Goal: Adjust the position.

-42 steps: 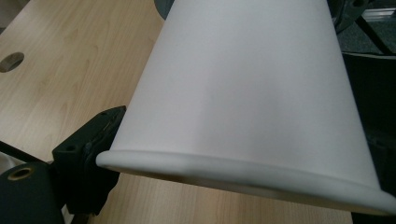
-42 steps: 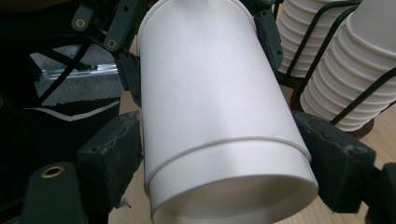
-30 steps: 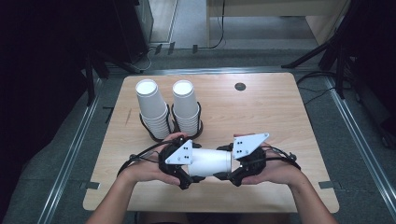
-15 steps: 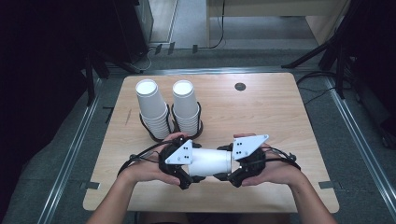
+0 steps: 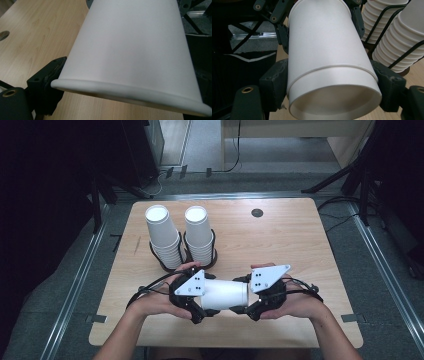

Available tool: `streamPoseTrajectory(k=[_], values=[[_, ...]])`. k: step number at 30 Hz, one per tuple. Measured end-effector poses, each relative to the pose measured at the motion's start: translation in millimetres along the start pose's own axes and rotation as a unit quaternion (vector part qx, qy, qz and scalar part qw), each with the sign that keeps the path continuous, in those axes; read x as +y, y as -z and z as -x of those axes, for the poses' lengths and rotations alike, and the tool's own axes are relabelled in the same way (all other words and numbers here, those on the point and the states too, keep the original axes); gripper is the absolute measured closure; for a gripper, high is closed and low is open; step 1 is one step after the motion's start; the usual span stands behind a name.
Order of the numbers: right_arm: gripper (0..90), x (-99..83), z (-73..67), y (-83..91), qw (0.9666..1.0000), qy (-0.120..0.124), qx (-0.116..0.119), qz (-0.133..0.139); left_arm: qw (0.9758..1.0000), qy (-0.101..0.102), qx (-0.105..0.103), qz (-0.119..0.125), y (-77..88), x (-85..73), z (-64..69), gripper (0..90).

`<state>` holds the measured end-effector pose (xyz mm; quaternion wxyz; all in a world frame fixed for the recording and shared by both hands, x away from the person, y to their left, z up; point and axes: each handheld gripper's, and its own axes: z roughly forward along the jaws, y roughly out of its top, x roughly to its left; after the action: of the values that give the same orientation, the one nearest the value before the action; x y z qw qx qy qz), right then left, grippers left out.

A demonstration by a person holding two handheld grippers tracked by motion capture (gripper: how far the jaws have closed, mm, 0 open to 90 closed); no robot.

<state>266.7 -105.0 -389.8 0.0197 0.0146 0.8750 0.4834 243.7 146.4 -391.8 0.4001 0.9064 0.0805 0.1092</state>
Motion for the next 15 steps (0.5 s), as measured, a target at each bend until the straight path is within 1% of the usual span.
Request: streamPoseTrajectory(k=[4,6,8,9,11,12,15], values=[[24.1,0.2,0.0,2.0,1.0,-0.001,-0.003,0.006,0.9999,0.014,0.001,0.009,1.6,0.2,-0.6,4.2],[24.1,-0.2,0.2,2.8,1.0,0.0,-0.003,0.005,0.9998,0.02,-0.002,0.007,2.0,0.2,-0.4,4.2],[24.1,-0.5,-0.2,2.9,1.0,0.002,-0.001,0.004,0.9998,0.02,-0.007,0.001,2.5,-0.1,0.1,4.2],[24.0,-0.6,-0.5,2.8,1.0,0.003,-0.001,0.003,0.9998,0.019,-0.004,0.0,2.1,-0.5,0.5,3.5],[24.1,-1.1,-0.6,3.3,1.0,0.001,-0.008,0.001,0.9998,0.019,0.006,-0.002,2.2,-1.3,0.5,2.1],[24.0,-1.6,-0.3,4.1,0.9999,-0.003,-0.01,0.001,0.9998,0.02,0.008,0.0,3.1,-1.8,-0.1,2.1],[24.0,-2.7,1.8,7.7,0.9998,-0.003,-0.016,0.006,0.9995,0.027,0.012,0.01,7.0,-3.6,-1.9,2.1]])
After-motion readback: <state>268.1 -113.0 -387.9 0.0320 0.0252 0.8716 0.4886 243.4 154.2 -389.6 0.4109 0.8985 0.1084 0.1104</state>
